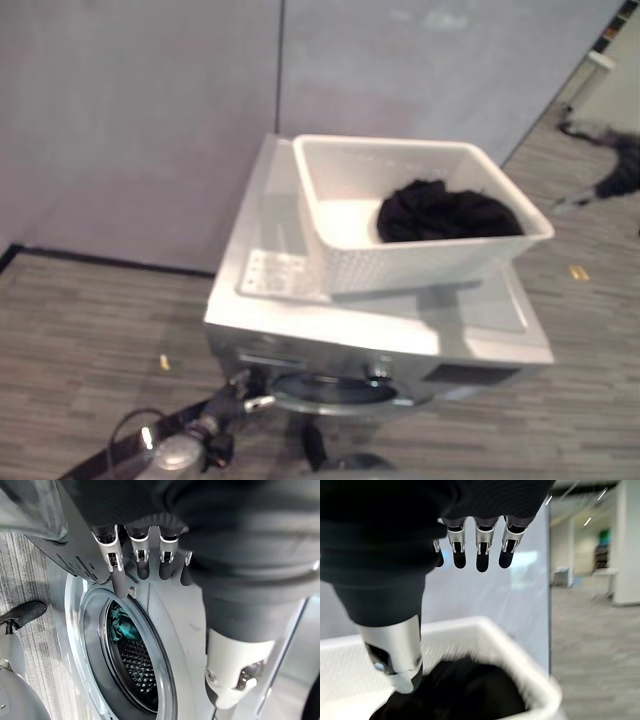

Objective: Grab the laundry basket,head to the washer,open it,put in the laundry and shut it.

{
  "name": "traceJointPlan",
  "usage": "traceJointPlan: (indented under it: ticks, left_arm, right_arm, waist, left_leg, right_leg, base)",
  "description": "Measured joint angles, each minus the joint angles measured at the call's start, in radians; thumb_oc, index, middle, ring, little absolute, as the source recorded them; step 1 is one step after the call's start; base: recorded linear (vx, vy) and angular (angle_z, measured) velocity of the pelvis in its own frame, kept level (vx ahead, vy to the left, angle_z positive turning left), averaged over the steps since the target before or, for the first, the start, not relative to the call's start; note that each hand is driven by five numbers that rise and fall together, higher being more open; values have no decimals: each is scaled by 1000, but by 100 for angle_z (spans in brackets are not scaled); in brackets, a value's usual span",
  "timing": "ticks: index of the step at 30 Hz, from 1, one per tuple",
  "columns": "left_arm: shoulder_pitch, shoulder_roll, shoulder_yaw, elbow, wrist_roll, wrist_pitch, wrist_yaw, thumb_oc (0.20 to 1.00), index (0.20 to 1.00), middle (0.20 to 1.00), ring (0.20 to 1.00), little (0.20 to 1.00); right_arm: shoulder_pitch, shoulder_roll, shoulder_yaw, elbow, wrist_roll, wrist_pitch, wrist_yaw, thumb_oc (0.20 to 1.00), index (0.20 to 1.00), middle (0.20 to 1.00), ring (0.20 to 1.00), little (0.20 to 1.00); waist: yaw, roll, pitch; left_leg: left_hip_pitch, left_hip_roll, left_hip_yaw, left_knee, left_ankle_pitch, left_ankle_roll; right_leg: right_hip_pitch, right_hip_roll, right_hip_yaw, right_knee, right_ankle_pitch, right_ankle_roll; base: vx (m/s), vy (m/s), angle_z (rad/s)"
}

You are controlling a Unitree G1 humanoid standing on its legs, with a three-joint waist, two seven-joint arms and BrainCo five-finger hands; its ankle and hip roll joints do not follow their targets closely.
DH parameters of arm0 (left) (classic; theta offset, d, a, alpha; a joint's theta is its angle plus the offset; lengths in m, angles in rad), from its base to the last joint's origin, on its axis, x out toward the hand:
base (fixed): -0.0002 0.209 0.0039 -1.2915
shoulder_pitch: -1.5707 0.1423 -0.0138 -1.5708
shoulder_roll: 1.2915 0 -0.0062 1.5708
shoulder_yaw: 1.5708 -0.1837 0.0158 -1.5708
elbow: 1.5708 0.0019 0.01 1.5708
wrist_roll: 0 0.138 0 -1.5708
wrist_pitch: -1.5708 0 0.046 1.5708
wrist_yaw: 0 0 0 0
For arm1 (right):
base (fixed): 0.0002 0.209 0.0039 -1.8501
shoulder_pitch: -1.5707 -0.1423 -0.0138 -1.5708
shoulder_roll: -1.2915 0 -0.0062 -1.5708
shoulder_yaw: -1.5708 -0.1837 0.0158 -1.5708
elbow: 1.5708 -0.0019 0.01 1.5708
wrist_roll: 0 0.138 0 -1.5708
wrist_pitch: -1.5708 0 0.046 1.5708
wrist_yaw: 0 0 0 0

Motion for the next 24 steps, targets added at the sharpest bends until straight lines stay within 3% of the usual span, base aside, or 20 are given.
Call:
traceJointPlan:
  ticks: [3, 9, 14, 24]
  left_arm:
    - [-6, 0, -19, 0, 0, 0, -2, 1000, 1000, 1000, 1000, 1000]
    - [-11, 1, -26, 1, -1, 2, 0, 1000, 1000, 1000, 1000, 1000]
    - [-33, -4, -41, 1, -1, 4, 6, 1000, 1000, 1000, 1000, 1000]
    - [-58, 7, -54, 0, -3, 4, 13, 1000, 1000, 1000, 1000, 1000]
  right_arm:
    - [10, 47, 12, -4, -1, 2, 19, 1000, 1000, 1000, 1000, 1000]
    - [-104, 88, 156, 52, -1, 13, 33, 1000, 1000, 1000, 1000, 1000]
    - [-104, 105, 168, 54, -5, 18, 34, 1000, 1000, 1000, 1000, 1000]
    - [-113, 189, 239, 102, -37, 40, 42, 1000, 1000, 1000, 1000, 1000]
  waist:
    - [8, 11, 0]
    - [14, 7, 0]
    - [33, 6, 2]
    - [58, -20, 20]
  left_leg:
    - [4, 4, -6, -2, 0, 0]
    - [6, 4, -6, -4, 0, 0]
    - [-5, 10, -30, -18, 7, -5]
    - [-15, 11, -34, -18, 7, -5]
  right_leg:
    - [7, 1, -9, -1, 7, -9]
    - [10, 0, -11, -4, 7, -9]
    - [4, -1, -33, -8, 5, -10]
    - [-4, -2, -43, -8, 5, -10]
  base:
    - [4, 1, 11]
    - [1, -3, 1]
    - [3, -17, 13]
    - [0, -1, 1]
